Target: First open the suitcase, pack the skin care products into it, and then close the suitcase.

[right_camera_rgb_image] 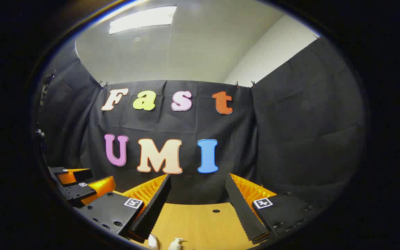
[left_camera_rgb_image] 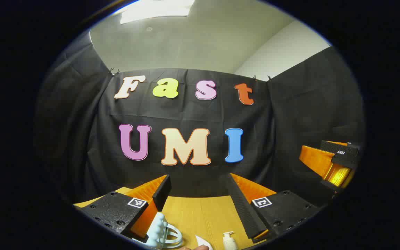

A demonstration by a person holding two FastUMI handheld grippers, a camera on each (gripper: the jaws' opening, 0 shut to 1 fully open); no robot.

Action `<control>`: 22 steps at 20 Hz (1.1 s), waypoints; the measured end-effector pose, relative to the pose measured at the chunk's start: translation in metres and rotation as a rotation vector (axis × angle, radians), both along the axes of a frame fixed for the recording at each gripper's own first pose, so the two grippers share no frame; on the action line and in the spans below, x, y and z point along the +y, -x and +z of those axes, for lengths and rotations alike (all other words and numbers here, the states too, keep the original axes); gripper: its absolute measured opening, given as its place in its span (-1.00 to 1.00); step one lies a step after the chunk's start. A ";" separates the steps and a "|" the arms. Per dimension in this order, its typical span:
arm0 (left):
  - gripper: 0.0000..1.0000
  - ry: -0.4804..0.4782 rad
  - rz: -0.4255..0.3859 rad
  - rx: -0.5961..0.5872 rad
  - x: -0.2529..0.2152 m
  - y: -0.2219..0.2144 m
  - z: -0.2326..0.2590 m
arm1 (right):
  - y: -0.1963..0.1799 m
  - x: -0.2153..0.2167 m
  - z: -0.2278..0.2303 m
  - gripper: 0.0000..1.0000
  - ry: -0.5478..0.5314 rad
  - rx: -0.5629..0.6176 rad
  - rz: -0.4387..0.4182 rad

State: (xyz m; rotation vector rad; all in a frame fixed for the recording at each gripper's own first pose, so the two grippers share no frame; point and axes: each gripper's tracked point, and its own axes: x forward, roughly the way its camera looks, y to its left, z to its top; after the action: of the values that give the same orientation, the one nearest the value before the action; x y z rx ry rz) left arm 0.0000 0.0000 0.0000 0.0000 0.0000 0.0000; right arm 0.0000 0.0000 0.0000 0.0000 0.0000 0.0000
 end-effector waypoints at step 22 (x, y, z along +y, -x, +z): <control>0.89 -0.088 0.126 0.124 -0.007 0.024 -0.051 | -0.003 -0.009 -0.050 1.00 -0.050 0.102 0.136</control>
State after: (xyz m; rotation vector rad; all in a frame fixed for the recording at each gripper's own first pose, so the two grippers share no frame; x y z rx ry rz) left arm -0.0240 -0.0070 -0.0505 0.0882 0.1242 0.1259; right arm 0.0027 -0.0087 -0.0495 0.0502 0.1022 0.1359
